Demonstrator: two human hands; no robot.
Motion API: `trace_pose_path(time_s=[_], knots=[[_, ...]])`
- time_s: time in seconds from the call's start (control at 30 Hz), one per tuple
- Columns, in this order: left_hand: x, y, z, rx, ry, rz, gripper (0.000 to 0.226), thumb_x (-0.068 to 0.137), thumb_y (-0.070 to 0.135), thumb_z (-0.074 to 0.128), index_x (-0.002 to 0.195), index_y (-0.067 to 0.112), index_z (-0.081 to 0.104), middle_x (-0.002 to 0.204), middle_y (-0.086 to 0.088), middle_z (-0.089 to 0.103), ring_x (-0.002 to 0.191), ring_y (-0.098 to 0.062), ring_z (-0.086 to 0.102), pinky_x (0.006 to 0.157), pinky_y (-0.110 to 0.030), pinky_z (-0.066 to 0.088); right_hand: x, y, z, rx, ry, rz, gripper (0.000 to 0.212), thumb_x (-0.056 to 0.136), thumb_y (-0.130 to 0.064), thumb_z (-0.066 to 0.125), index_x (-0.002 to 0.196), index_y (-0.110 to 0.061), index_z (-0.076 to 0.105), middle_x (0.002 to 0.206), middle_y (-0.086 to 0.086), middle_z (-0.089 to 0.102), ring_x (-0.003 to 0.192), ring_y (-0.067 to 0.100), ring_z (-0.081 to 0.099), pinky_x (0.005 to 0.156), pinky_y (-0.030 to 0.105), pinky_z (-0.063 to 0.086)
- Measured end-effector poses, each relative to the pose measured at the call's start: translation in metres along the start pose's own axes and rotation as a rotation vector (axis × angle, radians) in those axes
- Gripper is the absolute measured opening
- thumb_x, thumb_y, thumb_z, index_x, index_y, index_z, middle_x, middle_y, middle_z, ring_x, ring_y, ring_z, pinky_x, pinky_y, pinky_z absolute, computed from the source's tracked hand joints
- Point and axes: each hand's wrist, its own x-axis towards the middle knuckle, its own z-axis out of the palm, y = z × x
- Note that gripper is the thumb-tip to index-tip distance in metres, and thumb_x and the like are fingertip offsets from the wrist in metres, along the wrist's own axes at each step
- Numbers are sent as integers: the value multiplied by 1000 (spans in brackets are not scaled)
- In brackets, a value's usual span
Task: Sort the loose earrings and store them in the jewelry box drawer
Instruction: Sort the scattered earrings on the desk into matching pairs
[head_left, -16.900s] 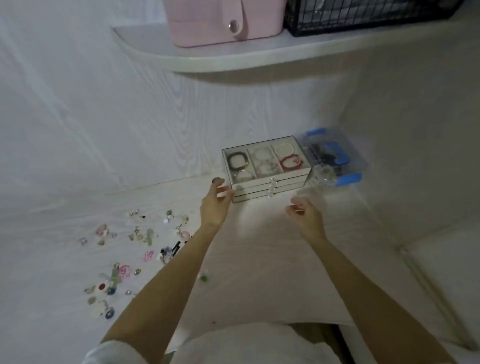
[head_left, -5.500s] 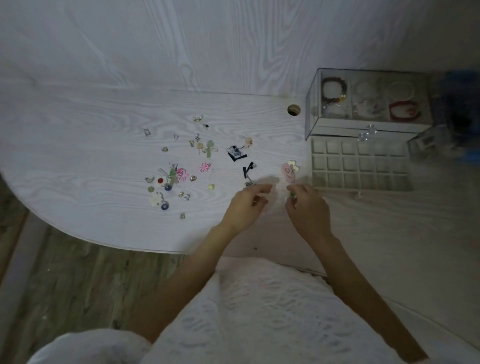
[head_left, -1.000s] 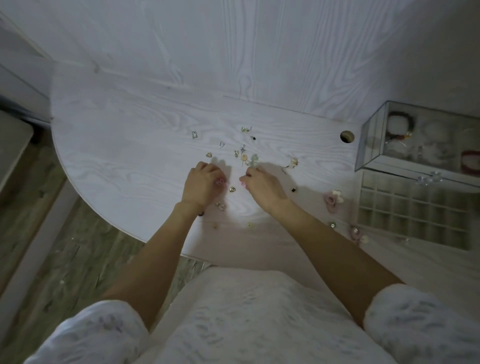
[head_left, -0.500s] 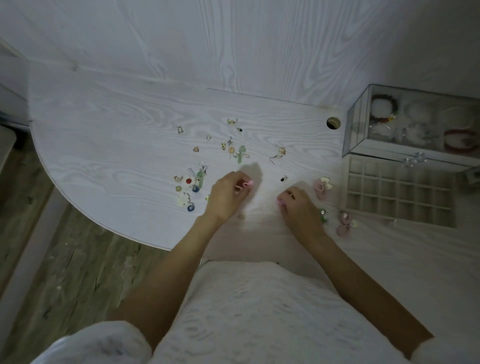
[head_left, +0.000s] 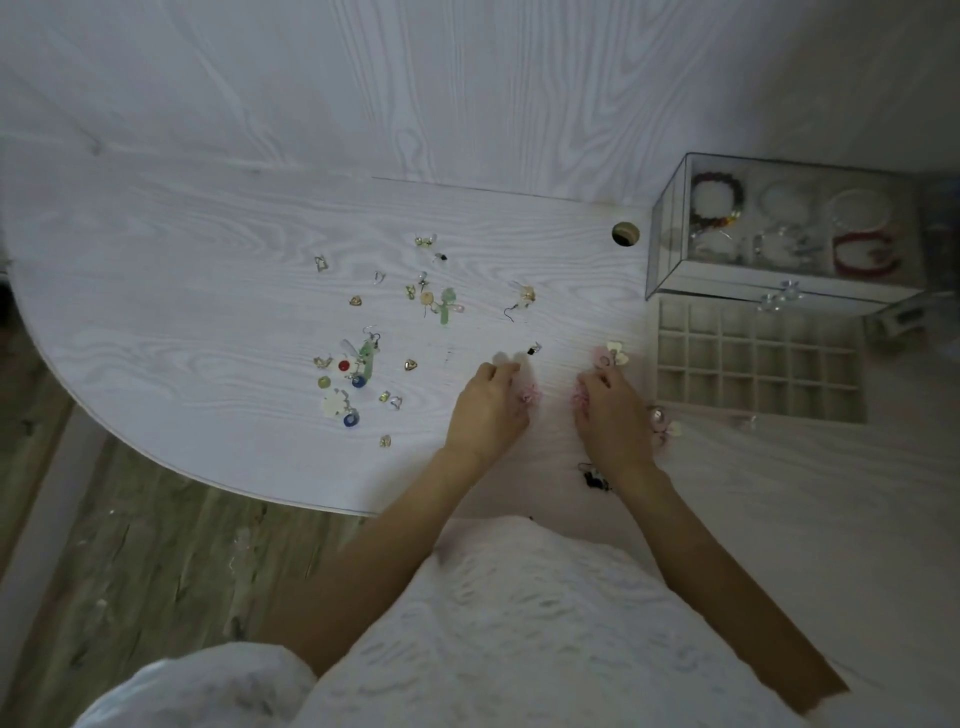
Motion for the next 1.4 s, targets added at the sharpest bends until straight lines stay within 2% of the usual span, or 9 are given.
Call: trace_pose_path(time_s=[0.13,0.33,0.43,0.57,0.73,0.93,1.07,1.23,1.4], knots=[[-4,4,6,-58,13,11,43,79,9,62,121,9,54,111,-12,58,87,-25,62,81,-36,50,0,-4,2,53,-21,11,15,74,10,55,86,1,58,101,18,54,86,32,53,64,31,38],[1,20,15,-166,24,40,35,79,10,67,113,6,61,106,-14,64,88,-25,65,83,-35,52,-2,-11,0,188,-73,92,39,79,-1,62,117,-3,57,119,16,53,103,29,53,85,33,42],[1,20,17,-173,25,96,34,80,10,66,113,7,63,106,-16,66,91,-29,64,83,-39,53,-2,-10,-1,200,-71,105,40,78,0,62,118,-4,58,120,17,53,106,31,53,87,36,42],[0,17,15,-175,26,140,35,78,3,62,112,10,64,102,-15,69,87,-28,66,79,-41,54,-3,-12,-2,207,-65,95,36,80,-6,63,116,-9,60,117,15,54,102,30,55,83,36,45],[1,11,7,-131,-31,170,46,74,-3,59,117,12,60,106,-8,68,85,-20,67,78,-32,54,-2,-14,-2,160,-6,-4,19,85,-21,62,104,-18,66,104,8,56,97,25,53,69,34,47],[3,-11,-4,-7,56,147,29,77,0,59,105,7,61,101,-12,66,83,-28,64,69,-34,49,2,-9,1,67,20,-20,14,83,-11,62,96,-12,67,99,7,59,95,25,55,65,27,38],[2,-21,-13,-17,69,101,29,77,0,56,104,9,63,99,-9,68,89,-26,63,76,-36,51,1,-8,0,85,51,-16,15,83,-8,61,96,-12,67,99,7,60,96,25,55,63,24,35],[3,-35,-27,45,129,38,24,75,-2,55,97,3,64,94,-16,66,86,-31,60,73,-35,47,1,-9,0,84,47,-22,17,82,-6,61,99,-9,65,104,9,59,97,26,55,66,27,42],[-1,-49,-41,263,270,48,32,78,5,57,111,2,60,105,-21,58,98,-36,49,83,-41,45,0,-10,-1,89,16,-59,27,79,-3,61,106,-7,62,109,14,54,99,30,51,66,31,46]])
